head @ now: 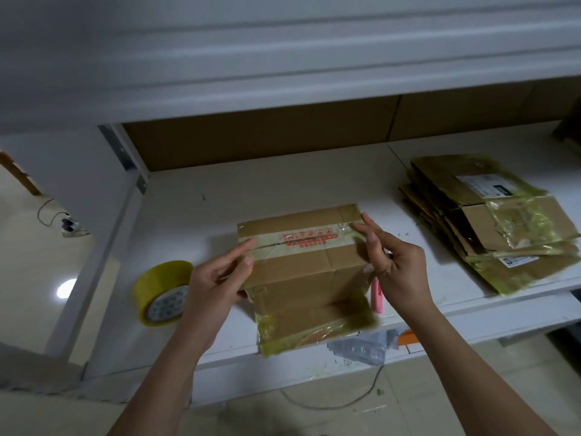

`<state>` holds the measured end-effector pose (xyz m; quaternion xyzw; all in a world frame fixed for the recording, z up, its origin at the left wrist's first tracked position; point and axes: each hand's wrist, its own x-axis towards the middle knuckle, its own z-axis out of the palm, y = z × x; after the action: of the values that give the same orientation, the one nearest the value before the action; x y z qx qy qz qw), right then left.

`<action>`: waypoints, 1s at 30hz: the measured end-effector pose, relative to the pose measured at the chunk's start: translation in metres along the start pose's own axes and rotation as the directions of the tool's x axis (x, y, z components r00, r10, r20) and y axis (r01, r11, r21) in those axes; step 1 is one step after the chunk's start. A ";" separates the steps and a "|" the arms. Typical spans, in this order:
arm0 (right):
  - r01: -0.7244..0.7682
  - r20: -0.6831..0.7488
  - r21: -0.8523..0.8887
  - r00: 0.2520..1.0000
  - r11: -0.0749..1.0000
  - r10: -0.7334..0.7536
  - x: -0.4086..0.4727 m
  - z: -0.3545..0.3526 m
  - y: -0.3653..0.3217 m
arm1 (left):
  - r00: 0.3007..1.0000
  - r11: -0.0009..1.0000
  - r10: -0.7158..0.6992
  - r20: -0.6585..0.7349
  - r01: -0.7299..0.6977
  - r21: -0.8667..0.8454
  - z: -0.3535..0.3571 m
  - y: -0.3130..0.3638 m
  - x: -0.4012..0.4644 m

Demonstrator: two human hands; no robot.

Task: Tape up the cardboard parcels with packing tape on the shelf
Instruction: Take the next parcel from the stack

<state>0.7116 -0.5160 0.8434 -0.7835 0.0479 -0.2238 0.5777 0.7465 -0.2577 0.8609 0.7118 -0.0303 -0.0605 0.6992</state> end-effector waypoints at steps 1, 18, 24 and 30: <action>0.006 -0.009 -0.014 1.000 1.000 -0.007 0.000 0.000 0.001 | 1.000 1.000 -0.005 -0.001 0.005 -0.006 -0.001 0.000 0.000; -0.048 0.009 0.100 0.999 0.994 0.048 -0.001 -0.001 0.002 | 1.000 1.000 0.014 0.010 -0.014 0.012 -0.003 -0.007 0.003; -0.047 -0.001 0.097 0.999 0.994 0.047 -0.004 -0.001 0.001 | 1.000 1.000 -0.015 -0.003 0.015 -0.020 -0.005 -0.007 0.002; -0.034 -0.049 0.083 0.998 0.996 0.038 -0.005 0.006 -0.001 | 1.000 0.998 -0.014 -0.006 0.013 -0.060 -0.003 -0.004 0.000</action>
<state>0.7096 -0.5092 0.8412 -0.7523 0.0671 -0.2348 0.6119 0.7469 -0.2551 0.8568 0.6909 -0.0215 -0.0640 0.7198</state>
